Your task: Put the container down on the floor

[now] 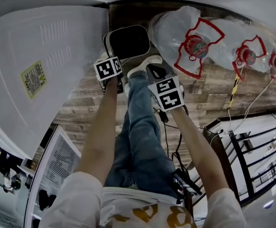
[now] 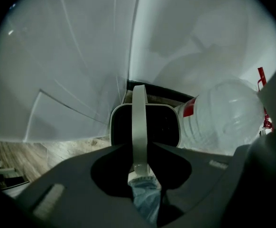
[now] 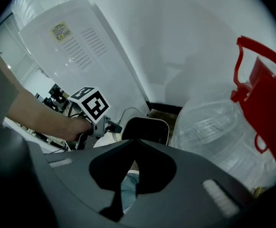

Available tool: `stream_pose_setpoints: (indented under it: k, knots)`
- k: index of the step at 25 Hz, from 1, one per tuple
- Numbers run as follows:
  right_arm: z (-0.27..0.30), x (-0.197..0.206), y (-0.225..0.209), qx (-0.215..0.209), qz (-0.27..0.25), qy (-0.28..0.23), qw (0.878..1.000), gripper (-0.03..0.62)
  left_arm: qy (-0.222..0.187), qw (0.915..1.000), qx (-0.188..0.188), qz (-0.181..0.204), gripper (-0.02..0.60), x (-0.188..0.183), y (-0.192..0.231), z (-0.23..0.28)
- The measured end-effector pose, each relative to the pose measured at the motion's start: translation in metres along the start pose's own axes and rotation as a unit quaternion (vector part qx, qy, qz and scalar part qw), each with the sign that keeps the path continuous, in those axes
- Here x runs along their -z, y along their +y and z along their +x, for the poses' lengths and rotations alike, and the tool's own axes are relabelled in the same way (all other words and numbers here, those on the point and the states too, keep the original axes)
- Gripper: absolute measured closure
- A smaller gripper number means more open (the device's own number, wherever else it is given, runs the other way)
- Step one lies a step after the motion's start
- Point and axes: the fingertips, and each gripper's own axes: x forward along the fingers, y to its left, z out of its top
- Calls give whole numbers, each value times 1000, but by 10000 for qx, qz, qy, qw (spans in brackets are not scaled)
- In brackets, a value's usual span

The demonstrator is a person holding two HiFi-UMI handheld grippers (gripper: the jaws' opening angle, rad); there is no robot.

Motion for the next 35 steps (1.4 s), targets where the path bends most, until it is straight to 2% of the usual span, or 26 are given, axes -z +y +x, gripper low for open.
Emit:
stream_pose_setpoints:
  k: [4, 10, 16, 22, 24, 26, 29, 32, 35]
  knots:
    - [-5, -1, -2, 17, 57, -62, 10000, 563, 1, 10000, -94, -27, 485, 1, 8, -3]
    - [-12, 5, 4, 32, 105, -75, 9999, 563, 94, 9995, -201, 225, 485, 8, 23, -12]
    - [-23, -8, 2, 213, 260, -292, 9990, 563, -5, 9997, -219, 147, 485, 11, 34, -26]
    - [-38, -31, 7, 336, 154, -521, 9980, 563, -227, 9983, -165, 518, 513, 2, 21, -47]
    - [-44, -36, 6, 382, 144, -595, 9974, 563, -347, 9976, -72, 600, 543, -2, 11, -54]
    - [-53, -41, 8, 424, 155, -675, 9967, 563, -492, 9963, 174, 679, 580, -4, -4, -66]
    - [-69, -45, 11, 509, 199, -736, 9958, 563, -757, 9924, 562, 787, 580, -1, -29, -94]
    - [-89, -49, 14, 613, 312, -839, 9941, 563, -1003, 9887, 758, 816, 580, -3, -47, -126]
    - [-107, -62, 21, 660, 215, -965, 9929, 563, -1145, 9829, 1064, 977, 580, -10, -67, -153]
